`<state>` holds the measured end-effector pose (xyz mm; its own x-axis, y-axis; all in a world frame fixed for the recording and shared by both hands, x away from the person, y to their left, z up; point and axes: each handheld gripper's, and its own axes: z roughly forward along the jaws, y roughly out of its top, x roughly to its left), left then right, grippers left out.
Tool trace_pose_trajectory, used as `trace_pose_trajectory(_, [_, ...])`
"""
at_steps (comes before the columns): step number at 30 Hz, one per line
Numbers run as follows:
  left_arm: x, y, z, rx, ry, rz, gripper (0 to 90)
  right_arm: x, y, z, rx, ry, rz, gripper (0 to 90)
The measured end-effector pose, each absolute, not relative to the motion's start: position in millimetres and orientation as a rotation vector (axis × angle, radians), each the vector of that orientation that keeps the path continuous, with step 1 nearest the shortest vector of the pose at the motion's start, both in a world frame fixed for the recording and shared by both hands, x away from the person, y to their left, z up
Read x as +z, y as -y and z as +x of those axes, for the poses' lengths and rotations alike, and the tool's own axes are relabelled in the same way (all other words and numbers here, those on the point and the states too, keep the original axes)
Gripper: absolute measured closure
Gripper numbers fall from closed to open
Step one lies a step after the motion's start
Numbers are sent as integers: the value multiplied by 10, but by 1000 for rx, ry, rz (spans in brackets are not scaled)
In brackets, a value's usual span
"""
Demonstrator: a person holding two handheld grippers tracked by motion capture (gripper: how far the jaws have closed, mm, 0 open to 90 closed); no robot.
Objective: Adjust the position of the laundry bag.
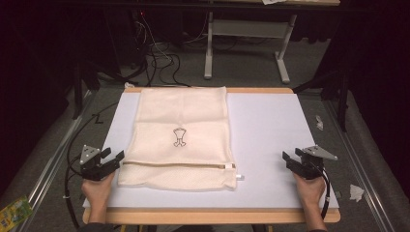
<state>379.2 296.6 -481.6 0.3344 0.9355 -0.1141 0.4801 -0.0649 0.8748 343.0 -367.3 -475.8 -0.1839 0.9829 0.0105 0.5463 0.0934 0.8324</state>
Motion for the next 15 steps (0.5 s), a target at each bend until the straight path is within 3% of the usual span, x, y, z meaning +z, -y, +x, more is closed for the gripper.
trace_pose_trajectory(15, [-4817,-2952,3807,621,-1274,1721,387,-4759,3673,3435,967,-1797,1508,430])
